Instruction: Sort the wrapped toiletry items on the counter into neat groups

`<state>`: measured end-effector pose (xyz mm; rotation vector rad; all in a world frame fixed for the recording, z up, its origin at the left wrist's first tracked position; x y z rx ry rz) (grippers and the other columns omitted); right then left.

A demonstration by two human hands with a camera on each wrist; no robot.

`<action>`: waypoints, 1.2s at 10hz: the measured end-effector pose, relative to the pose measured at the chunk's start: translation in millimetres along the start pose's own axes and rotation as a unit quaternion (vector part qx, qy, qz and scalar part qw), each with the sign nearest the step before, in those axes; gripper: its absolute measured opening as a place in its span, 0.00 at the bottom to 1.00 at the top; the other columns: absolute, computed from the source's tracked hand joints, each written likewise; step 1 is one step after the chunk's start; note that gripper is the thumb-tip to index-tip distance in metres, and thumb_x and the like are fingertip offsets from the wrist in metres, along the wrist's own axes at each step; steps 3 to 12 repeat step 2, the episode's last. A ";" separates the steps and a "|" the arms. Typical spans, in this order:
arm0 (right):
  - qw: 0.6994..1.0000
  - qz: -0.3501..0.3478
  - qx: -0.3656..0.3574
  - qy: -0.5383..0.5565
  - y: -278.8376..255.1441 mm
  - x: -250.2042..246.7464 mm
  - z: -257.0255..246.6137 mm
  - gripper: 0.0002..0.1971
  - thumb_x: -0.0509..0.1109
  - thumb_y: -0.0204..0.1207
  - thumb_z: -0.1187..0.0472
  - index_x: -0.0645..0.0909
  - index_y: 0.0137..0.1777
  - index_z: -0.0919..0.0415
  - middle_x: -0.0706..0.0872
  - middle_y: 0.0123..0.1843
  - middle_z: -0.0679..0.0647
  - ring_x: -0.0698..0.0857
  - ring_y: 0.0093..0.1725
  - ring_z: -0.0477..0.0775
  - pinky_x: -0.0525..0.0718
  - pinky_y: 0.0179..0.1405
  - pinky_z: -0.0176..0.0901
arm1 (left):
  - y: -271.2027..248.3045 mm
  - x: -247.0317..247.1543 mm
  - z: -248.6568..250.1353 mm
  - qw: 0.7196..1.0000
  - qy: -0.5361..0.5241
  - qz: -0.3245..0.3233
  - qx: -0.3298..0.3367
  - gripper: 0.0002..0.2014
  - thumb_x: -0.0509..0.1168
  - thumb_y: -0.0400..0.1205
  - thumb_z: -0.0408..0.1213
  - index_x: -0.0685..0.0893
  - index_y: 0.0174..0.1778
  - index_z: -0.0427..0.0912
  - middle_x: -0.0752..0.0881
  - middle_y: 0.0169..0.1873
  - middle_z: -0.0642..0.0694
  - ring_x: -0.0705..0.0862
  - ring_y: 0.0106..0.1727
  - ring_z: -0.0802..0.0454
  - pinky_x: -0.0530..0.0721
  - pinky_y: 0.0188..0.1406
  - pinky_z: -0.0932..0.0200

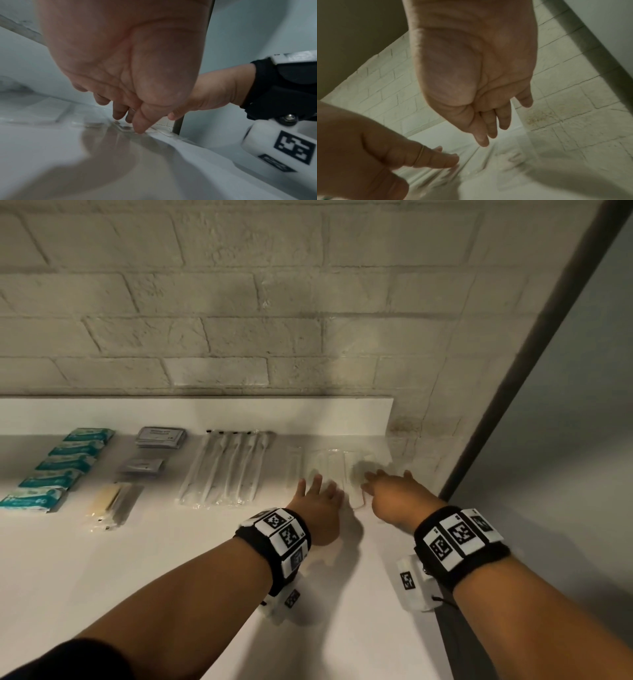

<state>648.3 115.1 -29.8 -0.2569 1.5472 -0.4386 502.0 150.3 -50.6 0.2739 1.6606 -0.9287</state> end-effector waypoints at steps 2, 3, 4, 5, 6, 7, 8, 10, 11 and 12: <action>0.996 0.025 0.002 0.086 -19.8 3.9 15.4 0.29 0.55 0.82 0.65 0.62 0.83 0.50 0.57 0.86 0.51 0.57 0.84 0.54 0.49 0.83 0.61 | -23.0 -7.2 6.4 0.995 -0.071 0.058 0.030 0.35 0.54 0.83 0.34 0.46 0.85 0.44 0.44 0.85 0.43 0.40 0.85 0.39 0.41 0.82 0.38; 0.996 0.025 0.002 0.086 -19.8 3.9 15.4 0.29 0.55 0.82 0.65 0.62 0.83 0.50 0.57 0.86 0.51 0.57 0.84 0.54 0.49 0.83 0.61 | -23.0 -7.2 6.4 0.995 -0.071 0.058 0.030 0.35 0.54 0.83 0.34 0.46 0.85 0.44 0.44 0.85 0.43 0.40 0.85 0.39 0.41 0.82 0.38; 0.996 0.025 0.002 0.086 -19.8 3.9 15.4 0.29 0.55 0.82 0.65 0.62 0.83 0.50 0.57 0.86 0.51 0.57 0.84 0.54 0.49 0.83 0.61 | -23.0 -7.2 6.4 0.995 -0.071 0.058 0.030 0.35 0.54 0.83 0.34 0.46 0.85 0.44 0.44 0.85 0.43 0.40 0.85 0.39 0.41 0.82 0.38; 0.996 0.025 0.002 0.086 -19.8 3.9 15.4 0.29 0.55 0.82 0.65 0.62 0.83 0.50 0.57 0.86 0.51 0.57 0.84 0.54 0.49 0.83 0.61 | -23.0 -7.2 6.4 0.995 -0.071 0.058 0.030 0.35 0.54 0.83 0.34 0.46 0.85 0.44 0.44 0.85 0.43 0.40 0.85 0.39 0.41 0.82 0.38; 0.996 0.025 0.002 0.086 -19.8 3.9 15.4 0.29 0.55 0.82 0.65 0.62 0.83 0.50 0.57 0.86 0.51 0.57 0.84 0.54 0.49 0.83 0.61 | -23.0 -7.2 6.4 0.995 -0.071 0.058 0.030 0.35 0.54 0.83 0.34 0.46 0.85 0.44 0.44 0.85 0.43 0.40 0.85 0.39 0.41 0.82 0.38; 0.996 0.025 0.002 0.086 -19.8 3.9 15.4 0.29 0.55 0.82 0.65 0.62 0.83 0.50 0.57 0.86 0.51 0.57 0.84 0.54 0.49 0.83 0.61 | -23.0 -7.2 6.4 0.995 -0.071 0.058 0.030 0.35 0.54 0.83 0.34 0.46 0.85 0.44 0.44 0.85 0.43 0.40 0.85 0.39 0.41 0.82 0.38; 0.996 0.025 0.002 0.086 -19.8 3.9 15.4 0.29 0.55 0.82 0.65 0.62 0.83 0.50 0.57 0.86 0.51 0.57 0.84 0.54 0.49 0.83 0.61 | -23.0 -7.2 6.4 0.995 -0.071 0.058 0.030 0.35 0.54 0.83 0.34 0.46 0.85 0.44 0.44 0.85 0.43 0.40 0.85 0.39 0.41 0.82 0.38; 0.996 0.025 0.002 0.086 -19.8 3.9 15.4 0.29 0.55 0.82 0.65 0.62 0.83 0.50 0.57 0.86 0.51 0.57 0.84 0.54 0.49 0.83 0.61 | -23.0 -7.2 6.4 0.995 -0.071 0.058 0.030 0.35 0.54 0.83 0.34 0.46 0.85 0.44 0.44 0.85 0.43 0.40 0.85 0.39 0.41 0.82 0.38; 0.996 0.025 0.002 0.086 -19.8 3.9 15.4 0.29 0.55 0.82 0.65 0.62 0.83 0.50 0.57 0.86 0.51 0.57 0.84 0.54 0.49 0.83 0.61 | -23.0 -7.2 6.4 0.995 -0.071 0.058 0.030 0.35 0.54 0.83 0.34 0.46 0.85 0.44 0.44 0.85 0.43 0.40 0.85 0.39 0.41 0.82 0.38; 0.996 0.025 0.002 0.086 -19.8 3.9 15.4 0.29 0.55 0.82 0.65 0.62 0.83 0.50 0.57 0.86 0.51 0.57 0.84 0.54 0.49 0.83 0.61 | -23.0 -7.2 6.4 0.995 -0.071 0.058 0.030 0.35 0.54 0.83 0.34 0.46 0.85 0.44 0.44 0.85 0.43 0.40 0.85 0.39 0.41 0.82 0.38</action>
Point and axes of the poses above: each hand's wrist, its own y-axis towards the middle knuckle, its own x-axis out of the palm, z = x × y, the point moved 2 cm from there along y, towards the middle knuckle
